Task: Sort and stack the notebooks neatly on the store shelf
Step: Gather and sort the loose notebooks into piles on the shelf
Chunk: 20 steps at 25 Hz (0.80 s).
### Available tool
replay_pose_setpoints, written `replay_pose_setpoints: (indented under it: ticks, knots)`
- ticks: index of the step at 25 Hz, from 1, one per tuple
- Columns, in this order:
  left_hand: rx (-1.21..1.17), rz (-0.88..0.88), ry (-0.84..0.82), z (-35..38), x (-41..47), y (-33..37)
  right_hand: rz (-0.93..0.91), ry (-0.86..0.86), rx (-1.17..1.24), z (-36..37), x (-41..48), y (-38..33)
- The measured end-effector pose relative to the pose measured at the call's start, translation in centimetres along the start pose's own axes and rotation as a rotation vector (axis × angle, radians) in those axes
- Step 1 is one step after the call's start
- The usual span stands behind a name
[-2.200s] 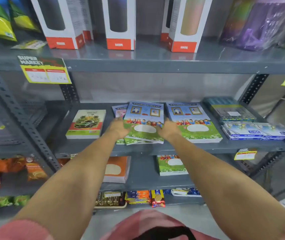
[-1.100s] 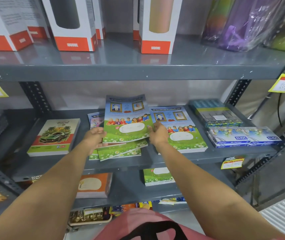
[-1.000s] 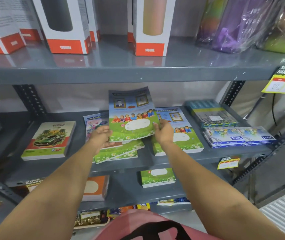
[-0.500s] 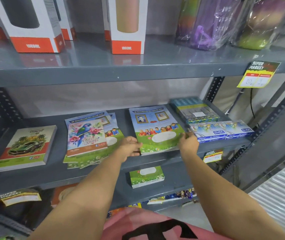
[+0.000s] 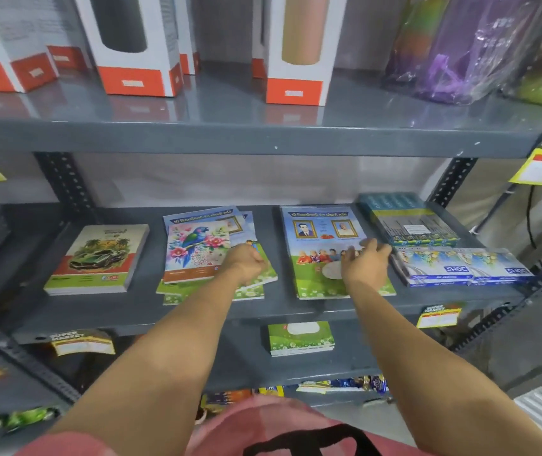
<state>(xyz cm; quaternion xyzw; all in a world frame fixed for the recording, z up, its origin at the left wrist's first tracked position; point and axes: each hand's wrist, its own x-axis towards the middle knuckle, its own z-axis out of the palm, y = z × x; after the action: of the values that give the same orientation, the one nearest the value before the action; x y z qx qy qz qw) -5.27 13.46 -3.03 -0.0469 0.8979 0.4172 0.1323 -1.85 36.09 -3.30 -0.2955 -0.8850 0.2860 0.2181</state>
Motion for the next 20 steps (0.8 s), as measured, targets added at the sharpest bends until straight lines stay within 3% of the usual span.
replay_pose_setpoints:
  ticks: [4,7,10,15,20]
  knots:
    - [0.153,-0.140,0.343,-5.9,1.1,-2.9,-0.245,-0.217,0.065,4.2,-2.5,-7.2]
    - [0.250,-0.344,0.351,-7.6,0.8,-6.0,-0.257,-0.527,0.021,7.9,-5.4,-10.5]
    - [0.167,-0.475,0.353,-8.0,0.5,-8.1,-0.166,-0.749,-0.035,10.0,-8.1,-11.3]
    - [0.110,-0.408,0.347,-9.2,0.4,-10.2,-0.127,-0.797,0.034,11.4,-10.1,-12.4]
    - [-0.109,-0.421,0.341,-10.9,0.5,-11.7,0.222,-0.758,0.280,12.0,-9.9,-14.2]
